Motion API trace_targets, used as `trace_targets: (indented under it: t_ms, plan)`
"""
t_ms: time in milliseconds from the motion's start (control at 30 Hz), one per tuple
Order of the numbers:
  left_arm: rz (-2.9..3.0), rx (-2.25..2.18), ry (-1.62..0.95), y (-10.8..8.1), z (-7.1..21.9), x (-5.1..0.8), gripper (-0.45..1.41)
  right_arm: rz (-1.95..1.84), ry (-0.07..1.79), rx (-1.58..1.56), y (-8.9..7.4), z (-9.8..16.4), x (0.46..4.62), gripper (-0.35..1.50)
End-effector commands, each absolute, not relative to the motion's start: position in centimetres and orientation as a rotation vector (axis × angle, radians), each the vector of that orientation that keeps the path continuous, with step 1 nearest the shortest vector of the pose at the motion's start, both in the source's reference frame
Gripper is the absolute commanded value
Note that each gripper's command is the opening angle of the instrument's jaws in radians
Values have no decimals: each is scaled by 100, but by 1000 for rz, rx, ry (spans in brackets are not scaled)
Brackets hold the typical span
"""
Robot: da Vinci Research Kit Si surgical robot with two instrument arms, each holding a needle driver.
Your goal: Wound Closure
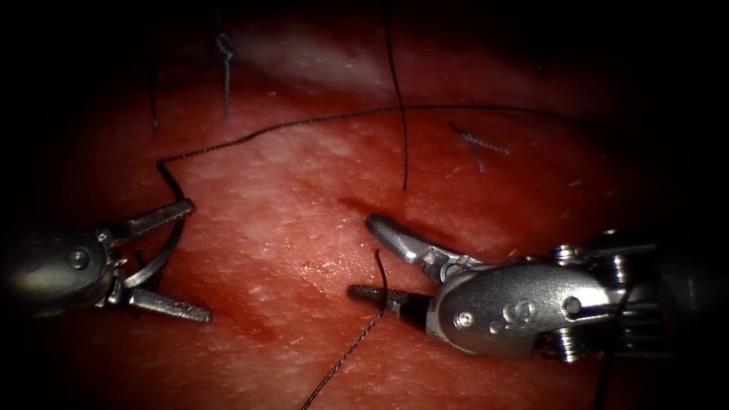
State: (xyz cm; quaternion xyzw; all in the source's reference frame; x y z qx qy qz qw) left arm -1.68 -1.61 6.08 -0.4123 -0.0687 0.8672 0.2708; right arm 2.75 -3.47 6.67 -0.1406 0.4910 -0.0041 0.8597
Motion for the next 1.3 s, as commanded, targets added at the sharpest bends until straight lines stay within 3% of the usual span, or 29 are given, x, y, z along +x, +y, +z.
trace_targets:
  t_ms: [33,900,967,1000,1033,1100,1300]
  plan:
    - [2336,-1113,-187,-163,614,-173,46,-12,1024,-278,-354,669,277,-35]
    - [2346,-1122,-186,-163,614,-175,43,-70,1082,-201,-438,544,297,-35]
    - [2351,-1127,-185,-165,613,-175,38,-37,1042,-225,-427,555,300,68]
    - [2351,-1130,-188,-165,613,-175,36,16,1029,-226,-424,560,300,108]
    - [2353,-1133,-196,-167,612,-175,34,82,1027,-224,-419,566,299,133]
    - [2355,-1131,-199,-167,611,-175,33,117,1027,-245,-410,574,295,148]
    - [2360,-1134,-198,-166,611,-175,33,132,957,-235,-401,585,261,146]
